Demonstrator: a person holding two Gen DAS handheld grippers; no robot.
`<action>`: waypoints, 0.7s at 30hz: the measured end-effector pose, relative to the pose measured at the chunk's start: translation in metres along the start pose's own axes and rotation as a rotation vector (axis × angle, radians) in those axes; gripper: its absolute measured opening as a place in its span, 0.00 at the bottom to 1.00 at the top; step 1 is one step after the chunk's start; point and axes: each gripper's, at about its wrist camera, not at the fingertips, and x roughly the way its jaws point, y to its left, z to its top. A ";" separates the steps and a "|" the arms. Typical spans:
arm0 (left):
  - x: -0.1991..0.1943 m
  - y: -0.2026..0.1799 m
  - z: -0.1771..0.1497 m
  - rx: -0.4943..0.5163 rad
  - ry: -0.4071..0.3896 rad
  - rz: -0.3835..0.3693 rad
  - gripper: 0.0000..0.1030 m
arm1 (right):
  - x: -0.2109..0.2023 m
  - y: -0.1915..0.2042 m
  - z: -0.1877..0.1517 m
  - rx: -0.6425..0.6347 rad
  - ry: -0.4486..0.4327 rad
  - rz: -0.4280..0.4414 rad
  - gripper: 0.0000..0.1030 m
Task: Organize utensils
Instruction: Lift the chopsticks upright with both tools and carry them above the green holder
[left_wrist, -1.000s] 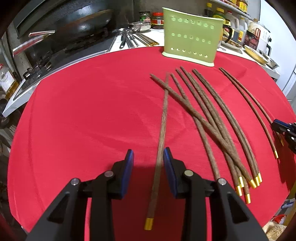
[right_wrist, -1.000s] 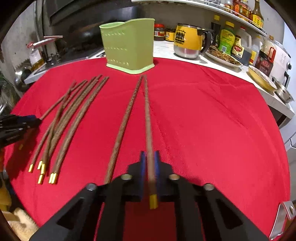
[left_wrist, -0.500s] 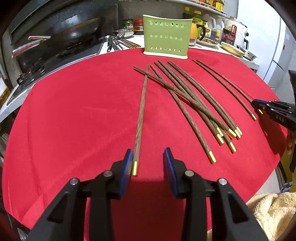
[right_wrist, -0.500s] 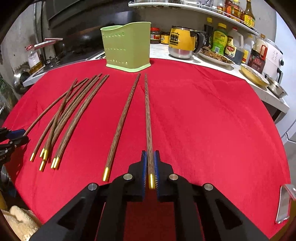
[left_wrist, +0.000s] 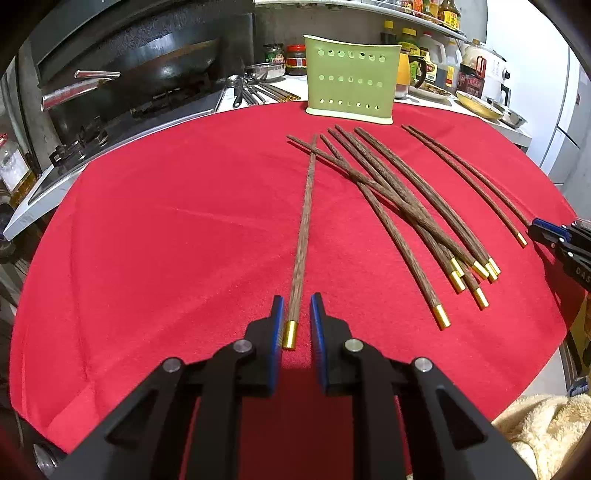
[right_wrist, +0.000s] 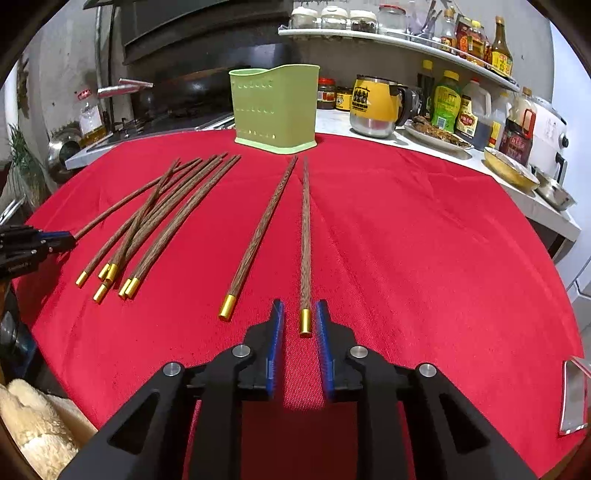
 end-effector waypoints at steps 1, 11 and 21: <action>0.000 0.000 0.000 0.000 -0.005 0.002 0.14 | 0.000 -0.002 -0.001 0.014 -0.003 0.008 0.19; -0.022 0.013 0.012 -0.081 -0.109 -0.006 0.07 | -0.021 -0.001 0.011 0.071 -0.069 0.000 0.07; -0.126 0.028 0.062 -0.103 -0.479 -0.030 0.07 | -0.120 0.008 0.090 0.028 -0.371 -0.005 0.07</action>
